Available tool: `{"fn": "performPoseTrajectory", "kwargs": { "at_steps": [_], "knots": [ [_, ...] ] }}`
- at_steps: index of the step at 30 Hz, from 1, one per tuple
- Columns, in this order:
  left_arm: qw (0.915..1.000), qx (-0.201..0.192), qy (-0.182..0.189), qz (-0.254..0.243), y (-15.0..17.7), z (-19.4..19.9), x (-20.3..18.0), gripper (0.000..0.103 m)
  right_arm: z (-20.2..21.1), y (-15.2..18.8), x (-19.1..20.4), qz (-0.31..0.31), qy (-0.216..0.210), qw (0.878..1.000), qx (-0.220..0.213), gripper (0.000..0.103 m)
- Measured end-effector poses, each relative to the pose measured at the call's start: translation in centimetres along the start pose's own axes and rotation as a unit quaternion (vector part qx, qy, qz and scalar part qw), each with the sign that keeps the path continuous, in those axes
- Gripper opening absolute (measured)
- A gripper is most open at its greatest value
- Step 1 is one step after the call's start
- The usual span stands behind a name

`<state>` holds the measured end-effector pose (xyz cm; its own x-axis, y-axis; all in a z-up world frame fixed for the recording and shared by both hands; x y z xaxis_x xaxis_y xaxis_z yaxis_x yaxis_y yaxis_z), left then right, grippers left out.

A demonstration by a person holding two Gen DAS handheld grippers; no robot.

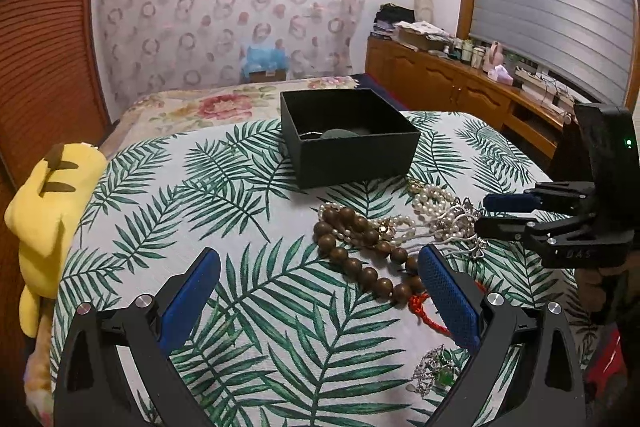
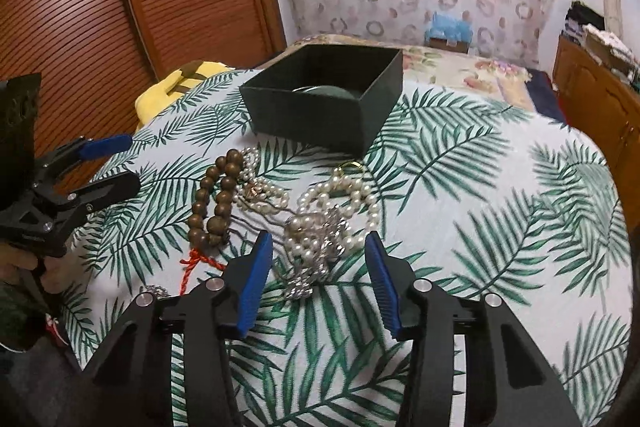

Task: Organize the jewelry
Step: 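Grasp the silver hair fork from the pearl pile with the right gripper, then grasp the brown wooden bead bracelet with the left gripper while the right lifts the hair fork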

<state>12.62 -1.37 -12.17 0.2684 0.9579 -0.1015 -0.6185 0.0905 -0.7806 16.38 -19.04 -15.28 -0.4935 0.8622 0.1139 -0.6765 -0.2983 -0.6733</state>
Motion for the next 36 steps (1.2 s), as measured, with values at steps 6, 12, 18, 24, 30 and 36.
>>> {"fn": "performPoseTrajectory", "kwargs": {
  "at_steps": [6, 12, 18, 24, 30, 36],
  "knots": [
    [1.0, 0.002, 0.004, 0.0, 0.1, -0.2, -0.1, 0.095, -0.7, 0.1, 0.2, -0.009, 0.002, 1.0, 0.007, 0.048],
    [1.0, 0.003, 0.005, 0.001, 0.1, -0.4, -0.2, 0.095, -1.3, 0.0, 0.0, -0.025, -0.003, 1.0, 0.014, 0.044],
    [1.0, 0.004, 0.005, 0.001, 0.2, -0.6, -0.2, 0.095, -1.5, -0.2, -0.3, -0.042, -0.01, 0.999, 0.015, 0.027],
    [1.0, 0.003, 0.005, 0.003, 0.3, -0.7, -0.3, 0.095, -1.0, -0.4, -0.6, -0.048, -0.012, 0.999, 0.006, 0.014],
    [1.0, 0.004, 0.005, 0.004, 0.4, -0.6, -0.1, 0.095, -0.2, -0.7, -0.4, -0.039, -0.016, 0.999, -0.006, 0.012],
    [1.0, 0.006, 0.004, 0.005, 0.5, -0.8, 0.0, 0.095, 1.6, -1.3, -0.3, -0.028, -0.013, 0.999, -0.028, 0.01]
  ]
}}
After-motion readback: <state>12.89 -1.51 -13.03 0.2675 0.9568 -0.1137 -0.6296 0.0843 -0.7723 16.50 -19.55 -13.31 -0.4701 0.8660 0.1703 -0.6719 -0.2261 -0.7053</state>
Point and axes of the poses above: each gripper's, at about its wrist camera, not at the fingertips, and z roughly against the way its jaws point, x to its left, y to its underside, the point moved 8 cm from there along -z, roughly the way its jaws point, and after that the axes turned 5 degrees about y, right-handed, at the moved point
